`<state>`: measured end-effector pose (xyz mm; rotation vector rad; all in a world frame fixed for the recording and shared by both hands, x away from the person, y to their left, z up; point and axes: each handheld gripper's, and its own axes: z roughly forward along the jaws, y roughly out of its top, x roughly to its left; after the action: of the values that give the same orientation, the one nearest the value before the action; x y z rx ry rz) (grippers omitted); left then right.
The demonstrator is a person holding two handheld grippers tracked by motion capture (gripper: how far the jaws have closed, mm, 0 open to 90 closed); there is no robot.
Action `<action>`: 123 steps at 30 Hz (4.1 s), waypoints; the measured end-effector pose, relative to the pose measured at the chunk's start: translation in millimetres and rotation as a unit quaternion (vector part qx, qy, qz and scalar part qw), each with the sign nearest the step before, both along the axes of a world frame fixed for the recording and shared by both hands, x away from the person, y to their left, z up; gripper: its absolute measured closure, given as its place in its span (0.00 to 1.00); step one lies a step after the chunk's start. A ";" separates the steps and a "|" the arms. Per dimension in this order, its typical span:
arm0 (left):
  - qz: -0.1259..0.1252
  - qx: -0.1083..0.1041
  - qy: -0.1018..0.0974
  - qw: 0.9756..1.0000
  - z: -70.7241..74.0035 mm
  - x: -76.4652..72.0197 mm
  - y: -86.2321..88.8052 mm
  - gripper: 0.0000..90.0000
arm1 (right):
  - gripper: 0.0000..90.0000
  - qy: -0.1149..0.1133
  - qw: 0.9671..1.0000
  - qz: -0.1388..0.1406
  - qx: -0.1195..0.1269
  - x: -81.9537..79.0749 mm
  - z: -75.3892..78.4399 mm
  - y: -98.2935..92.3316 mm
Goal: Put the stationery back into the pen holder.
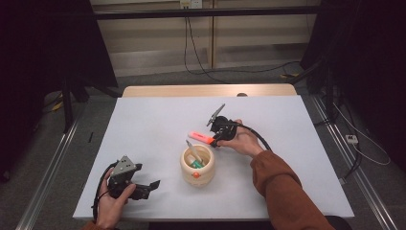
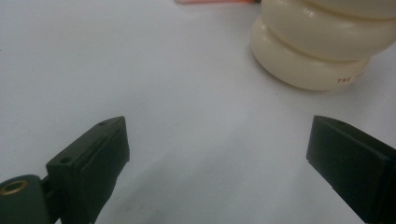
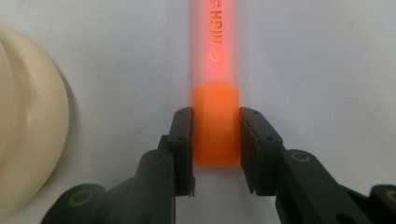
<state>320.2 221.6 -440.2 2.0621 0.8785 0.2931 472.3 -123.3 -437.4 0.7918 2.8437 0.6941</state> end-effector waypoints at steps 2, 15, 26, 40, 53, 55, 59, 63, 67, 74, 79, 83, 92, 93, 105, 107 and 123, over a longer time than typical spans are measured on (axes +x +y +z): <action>0.001 0.000 0.000 1.000 -0.2 0.2 0.2 0.06 | 0.76 -0.005 1.000 0.004 -0.004 0.0 0.4 0.4; 0.001 -0.001 -0.001 1.000 0.4 -0.3 0.5 0.06 | 0.76 -0.004 1.000 0.010 0.007 -2.0 2.9 -4.1; -0.004 -0.002 -0.004 1.000 1.3 -1.2 0.3 0.06 | 0.76 -0.022 0.999 -0.010 0.034 -9.4 18.7 -21.5; 0.002 -0.007 -0.008 1.000 3.6 -2.2 0.2 0.06 | 0.76 -0.028 0.997 -0.035 0.067 -32.7 30.6 -54.8; 0.001 0.002 -0.036 0.999 15.3 -5.2 -2.7 0.07 | 0.76 -0.033 0.994 -0.041 0.092 -56.1 54.3 -78.6; 0.005 0.000 -0.041 0.999 18.2 -5.4 -4.0 0.07 | 0.76 -0.031 0.994 -0.043 0.099 -59.8 59.1 -81.3; 0.000 -0.004 -0.044 0.999 22.2 -6.4 -8.1 0.08 | 0.76 -0.036 0.993 -0.037 0.104 -67.2 69.7 -86.8; -0.008 -0.006 -0.060 0.998 28.9 -9.3 -13.8 0.08 | 0.76 -0.044 0.993 -0.029 0.104 -77.7 79.0 -90.0; -0.011 -0.013 -0.081 0.997 39.1 -11.4 -16.3 0.08 | 0.76 -0.042 0.993 -0.028 0.111 -87.2 85.4 -94.7; -0.037 -0.005 -0.118 0.992 55.5 -18.3 -26.9 0.07 | 0.76 -0.032 0.990 -0.040 0.130 -96.6 94.0 -101.1; -0.055 0.010 -0.141 0.988 64.6 -20.1 -36.0 0.07 | 0.76 -0.029 0.990 -0.037 0.135 -99.2 100.7 -104.0; -0.067 0.027 -0.160 0.984 69.7 -19.2 -46.8 0.07 | 0.76 -0.029 0.990 -0.035 0.134 -100.0 103.3 -103.4; -0.092 0.047 -0.189 0.976 76.8 -13.1 -70.7 0.08 | 0.76 -0.032 0.991 -0.016 0.131 -102.5 109.7 -90.5; -0.094 0.051 -0.196 0.975 78.1 -12.5 -72.7 0.08 | 0.76 -0.031 0.991 -0.015 0.131 -102.4 111.5 -89.3; -0.110 0.110 -0.264 0.952 84.5 -8.7 -106.2 0.10 | 0.76 -0.039 0.991 0.009 0.128 -104.9 124.7 -72.8; -0.112 0.111 -0.268 0.950 86.0 -8.3 -111.1 0.10 | 0.76 -0.042 0.991 0.009 0.128 -105.7 126.6 -71.7; -0.117 0.185 -0.354 0.909 86.9 -9.7 -142.8 0.15 | 0.76 -0.042 0.990 0.024 0.131 -111.6 128.3 -61.6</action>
<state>310.6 78.8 -353.3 2.1225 0.1290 1.0607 360.7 -184.9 -309.1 0.7073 2.7386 1.0975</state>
